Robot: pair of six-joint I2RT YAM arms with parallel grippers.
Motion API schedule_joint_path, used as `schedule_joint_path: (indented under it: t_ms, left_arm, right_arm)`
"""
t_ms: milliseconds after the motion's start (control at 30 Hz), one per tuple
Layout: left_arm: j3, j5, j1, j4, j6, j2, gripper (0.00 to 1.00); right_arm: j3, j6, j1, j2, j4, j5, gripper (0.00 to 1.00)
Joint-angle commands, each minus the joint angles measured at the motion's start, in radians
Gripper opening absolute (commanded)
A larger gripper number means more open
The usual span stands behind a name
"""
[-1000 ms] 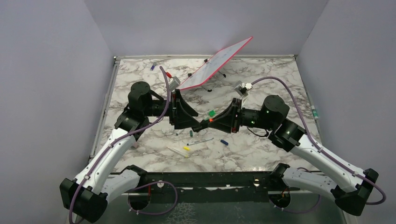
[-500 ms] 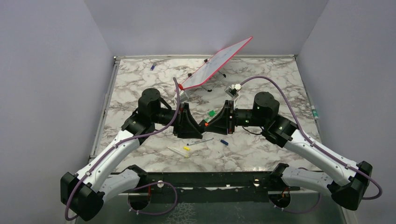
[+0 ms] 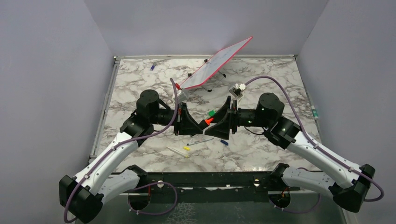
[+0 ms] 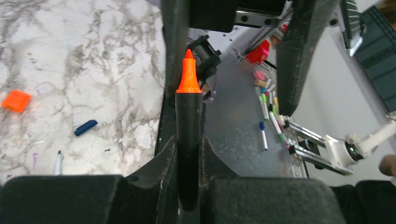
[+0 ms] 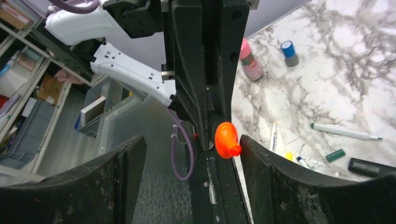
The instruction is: Insert the pens into the pen caps
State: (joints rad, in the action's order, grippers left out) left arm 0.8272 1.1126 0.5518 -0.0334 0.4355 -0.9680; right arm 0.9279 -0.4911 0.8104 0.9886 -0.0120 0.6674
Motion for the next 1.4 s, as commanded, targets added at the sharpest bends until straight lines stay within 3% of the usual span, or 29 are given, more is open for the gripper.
schedule_joint_path:
  t_ms: [0, 133, 300, 433, 533, 633, 900, 1100, 1367]
  left_arm:
    - [-0.002, -0.198, 0.003, -0.069, -0.075, 0.038, 0.00]
    - [-0.030, -0.397, 0.003, -0.088, -0.078, 0.074, 0.00]
    - [-0.028, -0.702, 0.002, -0.116, -0.062, 0.103, 0.00]
    - [-0.030, -0.739, 0.002, -0.092, -0.086, 0.090, 0.00]
    - [-0.039, -0.722, 0.002, -0.071, -0.087, 0.076, 0.00]
    - [-0.054, -0.706, 0.002, -0.055, -0.095, 0.069, 0.00]
    - [-0.102, -0.701, 0.002, -0.049, -0.117, 0.065, 0.00]
    - [-0.131, -0.708, 0.002, -0.088, -0.135, 0.076, 0.00]
    - [-0.144, -0.728, 0.002, -0.095, -0.139, 0.068, 0.00]
  right_arm:
    - [-0.018, 0.010, 0.005, -0.056, 0.014, -0.130, 0.79]
    - [-0.056, -0.025, 0.006, -0.108, -0.093, -0.365, 0.80]
    - [-0.082, -0.197, 0.005, -0.155, -0.358, -0.834, 0.81]
    - [-0.050, -0.357, 0.006, -0.091, -0.615, -1.037, 0.81]
    - [-0.044, -0.436, 0.006, -0.015, -0.700, -1.083, 0.81]
    - [-0.061, -0.457, 0.004, 0.068, -0.671, -1.089, 0.81]
    - [0.077, -0.344, -0.032, 0.397, -0.606, -1.173, 0.80]
    - [0.105, -0.234, -0.131, 0.537, -0.482, -1.079, 0.70]
    - [0.209, -0.146, -0.182, 0.757, -0.460, -1.015, 0.69]
